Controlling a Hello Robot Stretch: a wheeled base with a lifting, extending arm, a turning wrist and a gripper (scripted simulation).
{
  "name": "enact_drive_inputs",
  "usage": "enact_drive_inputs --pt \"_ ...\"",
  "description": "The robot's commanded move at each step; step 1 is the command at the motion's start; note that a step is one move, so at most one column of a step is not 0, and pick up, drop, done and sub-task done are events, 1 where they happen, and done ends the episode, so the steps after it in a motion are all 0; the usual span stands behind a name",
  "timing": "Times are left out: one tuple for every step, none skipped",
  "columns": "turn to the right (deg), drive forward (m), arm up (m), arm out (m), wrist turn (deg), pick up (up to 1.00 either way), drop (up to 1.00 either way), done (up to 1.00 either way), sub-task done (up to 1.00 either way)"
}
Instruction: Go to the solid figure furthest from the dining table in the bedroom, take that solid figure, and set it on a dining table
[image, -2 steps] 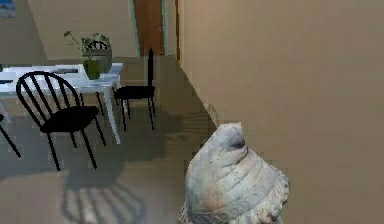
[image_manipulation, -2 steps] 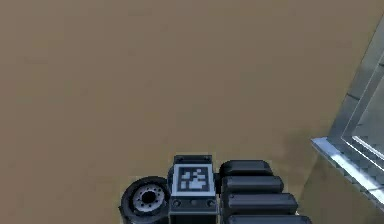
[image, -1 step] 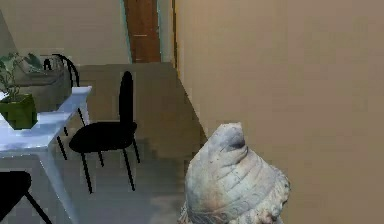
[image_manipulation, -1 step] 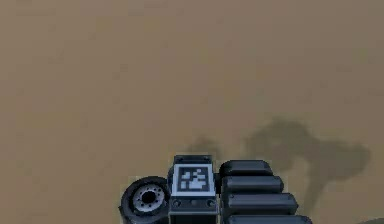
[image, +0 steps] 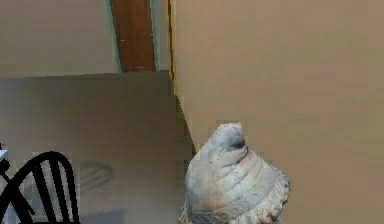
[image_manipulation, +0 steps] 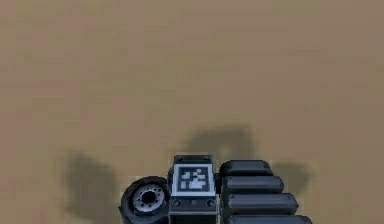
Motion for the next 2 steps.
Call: enact_drive_inputs --pt "0.0 0.25 0.00 0.00 0.0 0.00 0.00 0.00 0.00" --pt "-9.0 0.00 0.00 0.00 0.0 0.00 0.00 0.00 0.00"
